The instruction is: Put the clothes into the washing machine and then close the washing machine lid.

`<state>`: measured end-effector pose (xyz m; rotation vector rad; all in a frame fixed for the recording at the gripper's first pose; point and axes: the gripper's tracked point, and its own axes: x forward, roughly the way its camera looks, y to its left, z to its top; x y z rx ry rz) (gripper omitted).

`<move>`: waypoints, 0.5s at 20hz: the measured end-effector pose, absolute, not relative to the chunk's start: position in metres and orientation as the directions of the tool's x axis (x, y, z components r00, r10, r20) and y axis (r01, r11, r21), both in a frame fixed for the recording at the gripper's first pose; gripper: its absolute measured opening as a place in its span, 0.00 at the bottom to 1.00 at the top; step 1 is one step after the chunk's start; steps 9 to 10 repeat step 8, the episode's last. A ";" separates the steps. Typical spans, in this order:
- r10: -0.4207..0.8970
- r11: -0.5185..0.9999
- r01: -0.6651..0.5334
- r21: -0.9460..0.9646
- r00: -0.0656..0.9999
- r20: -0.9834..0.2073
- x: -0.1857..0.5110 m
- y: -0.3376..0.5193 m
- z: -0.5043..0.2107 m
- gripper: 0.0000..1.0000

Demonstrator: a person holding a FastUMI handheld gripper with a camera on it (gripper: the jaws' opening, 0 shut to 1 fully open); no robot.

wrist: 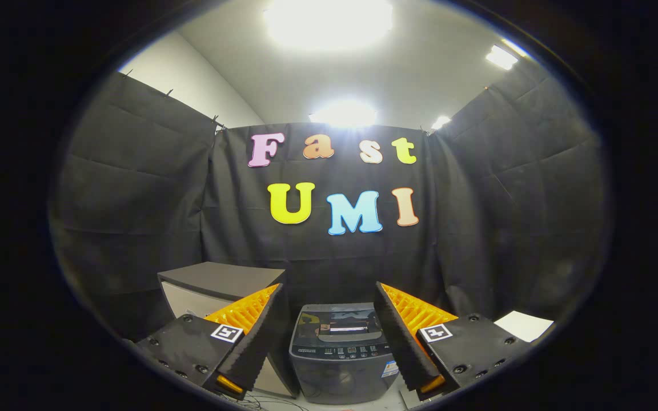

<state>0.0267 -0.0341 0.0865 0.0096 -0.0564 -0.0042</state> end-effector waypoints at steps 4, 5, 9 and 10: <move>0.008 1.000 -0.008 0.000 0.999 0.052 0.027 -0.030 0.086 0.96; 0.013 1.000 -0.013 0.001 0.999 0.052 0.027 -0.027 0.086 0.96; 0.018 1.000 -0.018 -0.007 0.998 0.059 0.027 -0.025 0.087 0.97; 0.018 1.000 -0.018 -0.007 0.998 0.059 0.027 -0.025 0.087 0.97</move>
